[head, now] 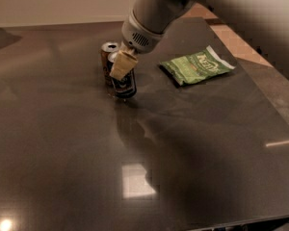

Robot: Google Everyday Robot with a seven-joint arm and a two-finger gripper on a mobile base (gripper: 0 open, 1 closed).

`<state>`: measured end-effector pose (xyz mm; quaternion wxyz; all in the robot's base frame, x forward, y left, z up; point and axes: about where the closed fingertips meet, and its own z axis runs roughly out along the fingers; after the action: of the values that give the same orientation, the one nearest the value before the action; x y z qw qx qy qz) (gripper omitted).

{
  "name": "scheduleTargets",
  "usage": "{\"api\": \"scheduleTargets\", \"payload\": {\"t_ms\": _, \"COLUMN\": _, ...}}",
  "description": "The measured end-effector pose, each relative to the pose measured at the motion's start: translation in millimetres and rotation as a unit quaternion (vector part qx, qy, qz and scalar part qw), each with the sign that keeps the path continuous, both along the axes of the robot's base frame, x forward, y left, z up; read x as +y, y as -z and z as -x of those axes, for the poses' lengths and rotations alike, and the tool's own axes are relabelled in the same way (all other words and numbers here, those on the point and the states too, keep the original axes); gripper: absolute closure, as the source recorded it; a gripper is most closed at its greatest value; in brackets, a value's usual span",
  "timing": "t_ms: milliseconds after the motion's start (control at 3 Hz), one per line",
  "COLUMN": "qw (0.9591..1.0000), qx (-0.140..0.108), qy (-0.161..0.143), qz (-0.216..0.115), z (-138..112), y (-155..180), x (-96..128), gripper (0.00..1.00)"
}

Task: Move pepsi can near orange can

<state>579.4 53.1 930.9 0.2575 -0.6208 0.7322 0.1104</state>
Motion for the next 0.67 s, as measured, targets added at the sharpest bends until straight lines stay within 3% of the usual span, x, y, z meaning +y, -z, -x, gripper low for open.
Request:
{"api": "scheduleTargets", "payload": {"t_ms": 333, "qw": 0.9997, "qx": 0.004, "qy": 0.02, "qz": -0.01, "z": -6.9, "y": 10.0, "x": -5.1, "gripper": 0.84}}
{"api": "scheduleTargets", "payload": {"t_ms": 667, "qw": 0.9991, "qx": 0.002, "qy": 0.031, "qz": -0.027, "z": -12.9, "y": 14.8, "x": -6.9, "gripper": 0.61}}
